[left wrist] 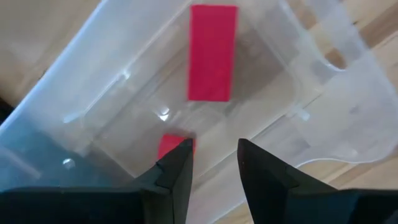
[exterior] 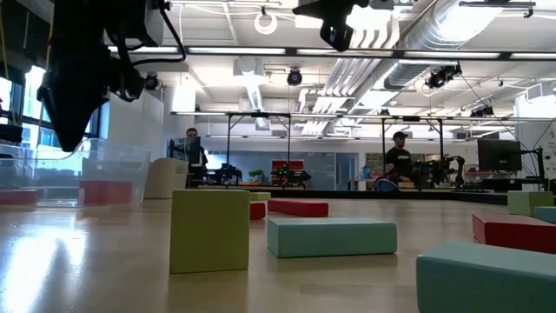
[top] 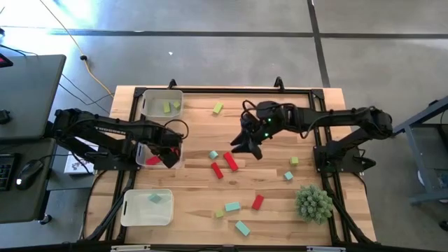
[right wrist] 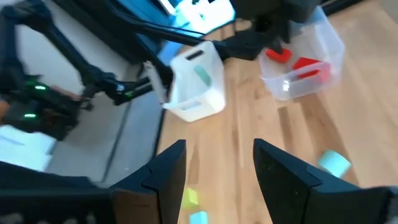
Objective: Sort & place blocks by color
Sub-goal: Put the light blue block into the white bin
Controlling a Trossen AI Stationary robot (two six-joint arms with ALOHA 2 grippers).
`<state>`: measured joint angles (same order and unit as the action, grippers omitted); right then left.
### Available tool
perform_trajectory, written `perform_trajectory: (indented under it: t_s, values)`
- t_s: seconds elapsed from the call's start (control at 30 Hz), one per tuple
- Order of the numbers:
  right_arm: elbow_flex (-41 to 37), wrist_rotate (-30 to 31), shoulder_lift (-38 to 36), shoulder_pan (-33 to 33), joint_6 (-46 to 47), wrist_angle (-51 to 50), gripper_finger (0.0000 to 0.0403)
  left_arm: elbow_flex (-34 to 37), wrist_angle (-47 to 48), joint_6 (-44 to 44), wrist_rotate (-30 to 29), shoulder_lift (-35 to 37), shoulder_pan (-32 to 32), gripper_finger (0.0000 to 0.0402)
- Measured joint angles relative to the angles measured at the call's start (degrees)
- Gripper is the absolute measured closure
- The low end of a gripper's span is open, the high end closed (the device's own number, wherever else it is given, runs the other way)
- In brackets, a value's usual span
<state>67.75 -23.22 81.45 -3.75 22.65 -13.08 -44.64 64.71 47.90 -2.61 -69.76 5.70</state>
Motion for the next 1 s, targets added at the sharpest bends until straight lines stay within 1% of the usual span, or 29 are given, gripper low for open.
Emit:
perform_trajectory:
  t_s: [0.1, 0.23, 0.47, 0.6, 0.7, 0.77, 0.87, 1.0]
  values:
    - [0.0, 5.0, 0.0, 1.8, 0.5, -1.5, 0.0229, 0.0, -1.9, 0.0, 0.0, 0.0, -1.7, 0.0288]
    - [0.0, 12.0, 0.0, 4.6, 2.8, -2.5, 0.0229, -1.5, -2.3, 0.0, -0.1, 0.0, -5.0, 0.0288]
    - [0.0, 20.9, 0.0, 11.2, 2.8, -3.2, 0.0228, -5.1, -2.3, 1.3, -0.2, 0.0, -11.8, 0.0288]
    - [0.0, 26.3, 0.0, 15.1, 5.6, -5.0, 0.0213, -7.7, -2.3, 1.8, -0.6, 0.0, -15.6, 0.0288]
    - [0.0, 28.5, 0.3, 17.3, 8.4, -6.1, 0.0196, -9.9, -2.3, 3.9, -0.8, 0.0, -18.4, 0.0289]
    - [0.0, 29.1, 0.7, 19.0, 8.3, -6.2, 0.0187, -11.4, -2.4, 5.3, -0.8, 0.0, -20.3, 0.0288]
    - [0.1, 29.2, 2.4, 21.3, 6.5, -5.6, 0.0182, -13.1, -4.4, 7.4, -0.8, 0.0, -23.2, 0.0289]
    - [0.1, 29.2, 6.8, 24.7, 3.1, -5.3, 0.0181, -14.4, -7.7, 10.5, -0.8, 0.1, -26.9, 0.0288]
